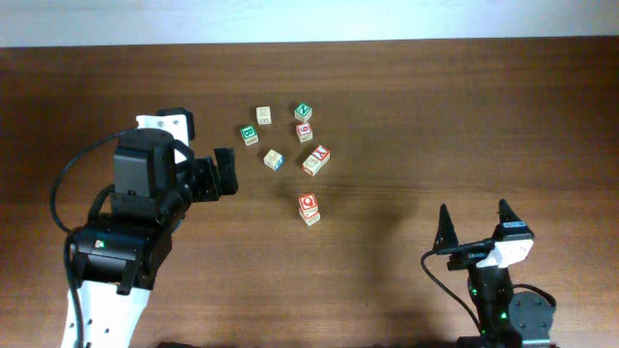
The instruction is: Rotate 3 blocks
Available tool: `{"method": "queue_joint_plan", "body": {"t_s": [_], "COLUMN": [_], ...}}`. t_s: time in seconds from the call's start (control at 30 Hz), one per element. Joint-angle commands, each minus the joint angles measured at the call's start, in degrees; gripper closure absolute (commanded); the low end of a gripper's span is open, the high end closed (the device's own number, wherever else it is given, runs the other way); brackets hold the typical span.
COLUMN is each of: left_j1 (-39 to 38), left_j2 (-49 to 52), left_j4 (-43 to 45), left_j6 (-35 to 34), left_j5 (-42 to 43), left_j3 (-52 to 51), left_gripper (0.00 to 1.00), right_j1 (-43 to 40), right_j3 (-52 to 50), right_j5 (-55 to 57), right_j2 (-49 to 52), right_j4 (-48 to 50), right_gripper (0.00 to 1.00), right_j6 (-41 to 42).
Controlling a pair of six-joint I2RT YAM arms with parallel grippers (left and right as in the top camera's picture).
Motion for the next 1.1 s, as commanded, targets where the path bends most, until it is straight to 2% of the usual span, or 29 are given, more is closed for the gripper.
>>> {"method": "queue_joint_plan", "body": {"t_s": [0.0, 0.1, 0.83, 0.87, 0.93, 1.0, 1.07], "left_j1": [0.04, 0.04, 0.04, 0.04, 0.04, 0.26, 0.48], "left_j2": [-0.31, -0.31, -0.31, -0.31, -0.37, -2.32, -9.22], "left_j4": [0.11, 0.11, 0.09, 0.13, -0.87, 2.03, 14.60], "left_j6": [0.92, 0.92, 0.92, 0.96, 0.98, 4.79, 18.69], "left_j5": [-0.46, -0.46, -0.46, -0.79, -6.71, -8.07, -3.91], "left_j3": [0.28, 0.28, 0.28, 0.28, 0.09, -2.67, -12.39], "left_gripper": [0.01, 0.01, 0.01, 0.01, 0.01, 0.01, 0.01], "right_j1": [-0.46, -0.35, -0.37, -0.37, -0.37, -0.37, -0.37], "right_j3": [-4.68, -7.21, -7.21, -7.21, -7.21, -7.21, -7.21], "right_j5": [1.40, 0.09, 0.55, 0.55, 0.55, 0.55, 0.55], "right_j2": [-2.47, -2.69, -2.67, -2.67, -2.67, -2.67, -2.67], "right_j4": [0.72, -0.94, -0.79, -0.79, -0.79, -0.79, -0.79], "right_gripper": [0.02, 0.02, 0.02, 0.02, 0.02, 0.02, 0.02], "right_j6": [-0.15, -0.13, -0.13, -0.15, -0.13, -0.13, -0.13]}}
